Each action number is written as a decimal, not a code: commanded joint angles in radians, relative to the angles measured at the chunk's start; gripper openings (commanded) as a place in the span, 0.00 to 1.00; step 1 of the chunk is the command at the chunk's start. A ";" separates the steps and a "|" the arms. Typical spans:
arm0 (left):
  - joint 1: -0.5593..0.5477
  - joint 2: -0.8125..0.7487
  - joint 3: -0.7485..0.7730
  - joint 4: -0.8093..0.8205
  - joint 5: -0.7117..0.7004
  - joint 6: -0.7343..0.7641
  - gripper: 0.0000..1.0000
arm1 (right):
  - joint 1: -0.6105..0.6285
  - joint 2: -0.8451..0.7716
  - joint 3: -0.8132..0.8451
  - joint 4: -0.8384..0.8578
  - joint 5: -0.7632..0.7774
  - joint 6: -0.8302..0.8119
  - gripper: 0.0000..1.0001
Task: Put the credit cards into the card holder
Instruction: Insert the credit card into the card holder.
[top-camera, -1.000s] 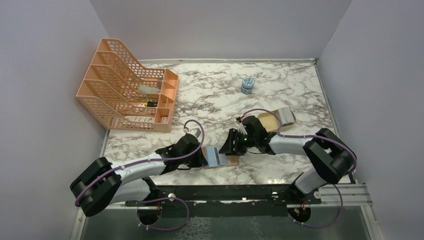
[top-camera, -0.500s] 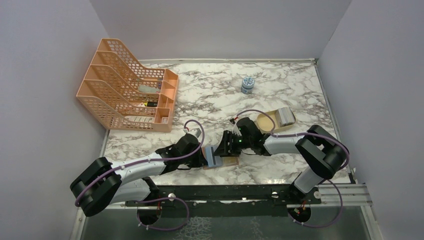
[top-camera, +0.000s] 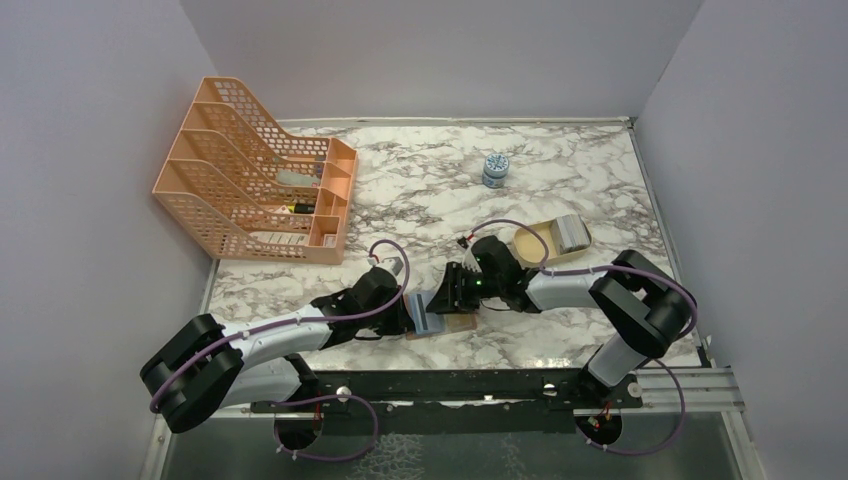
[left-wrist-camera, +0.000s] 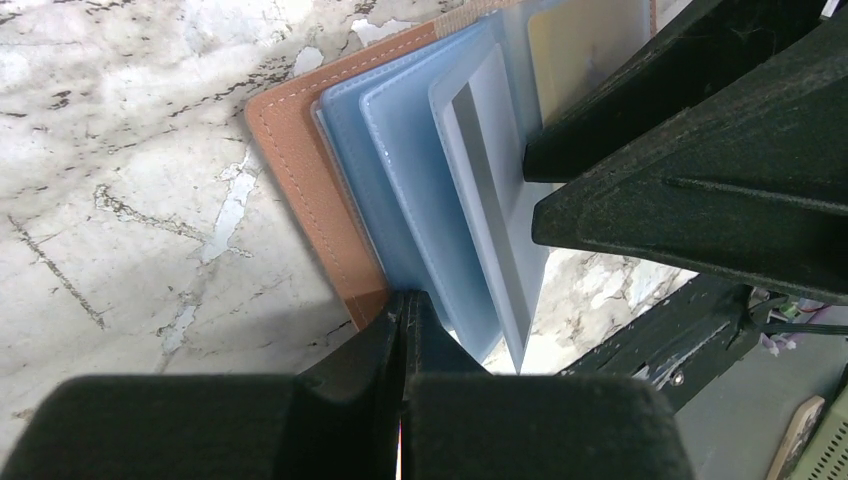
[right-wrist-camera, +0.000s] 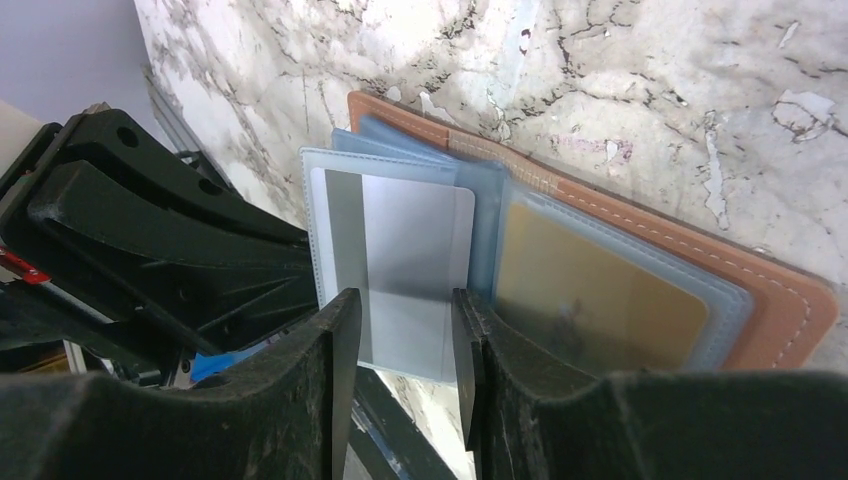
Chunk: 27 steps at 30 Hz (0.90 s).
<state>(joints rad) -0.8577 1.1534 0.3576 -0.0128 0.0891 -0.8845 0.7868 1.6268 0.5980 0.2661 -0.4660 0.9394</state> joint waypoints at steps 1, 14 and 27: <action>-0.002 0.014 0.017 -0.012 -0.020 0.023 0.00 | 0.015 -0.012 -0.014 0.053 -0.044 0.015 0.38; -0.002 -0.060 0.092 -0.150 -0.129 0.039 0.18 | 0.015 -0.124 0.060 -0.205 0.060 -0.117 0.40; -0.001 -0.168 0.126 -0.183 -0.142 0.072 0.47 | -0.022 -0.199 0.333 -0.701 0.510 -0.377 0.41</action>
<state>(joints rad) -0.8577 1.0088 0.4526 -0.1875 -0.0360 -0.8436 0.7868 1.4555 0.8444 -0.2432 -0.1822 0.6720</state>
